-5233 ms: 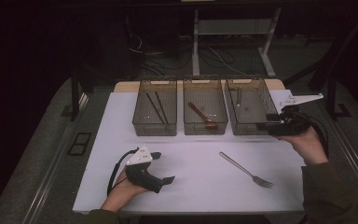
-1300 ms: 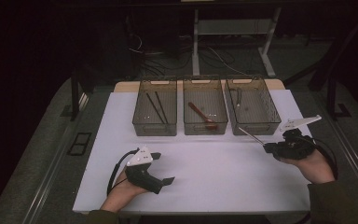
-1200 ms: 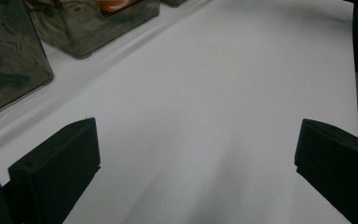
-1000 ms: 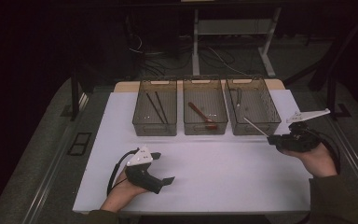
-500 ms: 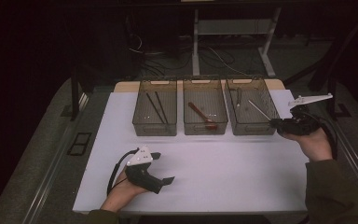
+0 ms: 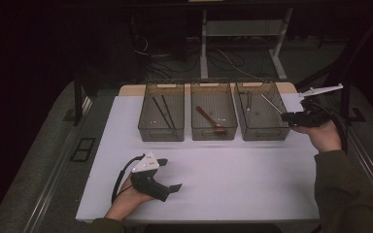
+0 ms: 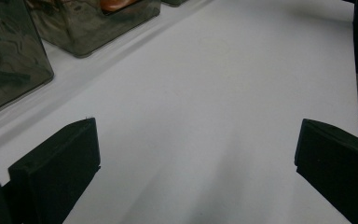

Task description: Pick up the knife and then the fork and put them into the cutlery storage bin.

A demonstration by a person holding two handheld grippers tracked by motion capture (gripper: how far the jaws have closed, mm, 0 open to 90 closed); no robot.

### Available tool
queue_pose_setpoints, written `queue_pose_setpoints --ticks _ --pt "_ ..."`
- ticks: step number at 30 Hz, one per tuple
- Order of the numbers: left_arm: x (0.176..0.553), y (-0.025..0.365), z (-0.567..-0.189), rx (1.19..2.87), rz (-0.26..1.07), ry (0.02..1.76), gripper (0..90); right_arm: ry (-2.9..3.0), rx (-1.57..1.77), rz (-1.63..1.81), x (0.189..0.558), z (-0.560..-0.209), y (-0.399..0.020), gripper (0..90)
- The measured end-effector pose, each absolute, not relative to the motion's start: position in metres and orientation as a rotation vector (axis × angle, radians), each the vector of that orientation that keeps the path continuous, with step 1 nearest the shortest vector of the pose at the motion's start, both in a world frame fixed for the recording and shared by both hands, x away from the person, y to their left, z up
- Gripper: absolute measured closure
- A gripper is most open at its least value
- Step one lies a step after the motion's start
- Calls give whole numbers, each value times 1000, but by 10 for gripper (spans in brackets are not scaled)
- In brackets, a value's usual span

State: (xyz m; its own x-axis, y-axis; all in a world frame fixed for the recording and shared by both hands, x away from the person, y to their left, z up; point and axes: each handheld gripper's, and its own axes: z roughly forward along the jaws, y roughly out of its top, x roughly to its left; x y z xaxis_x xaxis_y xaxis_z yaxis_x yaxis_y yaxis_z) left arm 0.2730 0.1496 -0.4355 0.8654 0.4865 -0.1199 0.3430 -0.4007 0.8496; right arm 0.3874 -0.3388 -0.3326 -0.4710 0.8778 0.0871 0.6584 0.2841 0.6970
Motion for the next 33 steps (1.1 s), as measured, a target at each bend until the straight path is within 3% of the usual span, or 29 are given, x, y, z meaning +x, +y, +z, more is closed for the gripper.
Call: queue_pose_setpoints --ticks 14,33 --pt "273 150 -436 2026 176 602 0 2271 1415 909 426 -333 -325 846" --pt "273 151 -435 2014 168 603 0 2357 1459 703 476 -373 -302 845"
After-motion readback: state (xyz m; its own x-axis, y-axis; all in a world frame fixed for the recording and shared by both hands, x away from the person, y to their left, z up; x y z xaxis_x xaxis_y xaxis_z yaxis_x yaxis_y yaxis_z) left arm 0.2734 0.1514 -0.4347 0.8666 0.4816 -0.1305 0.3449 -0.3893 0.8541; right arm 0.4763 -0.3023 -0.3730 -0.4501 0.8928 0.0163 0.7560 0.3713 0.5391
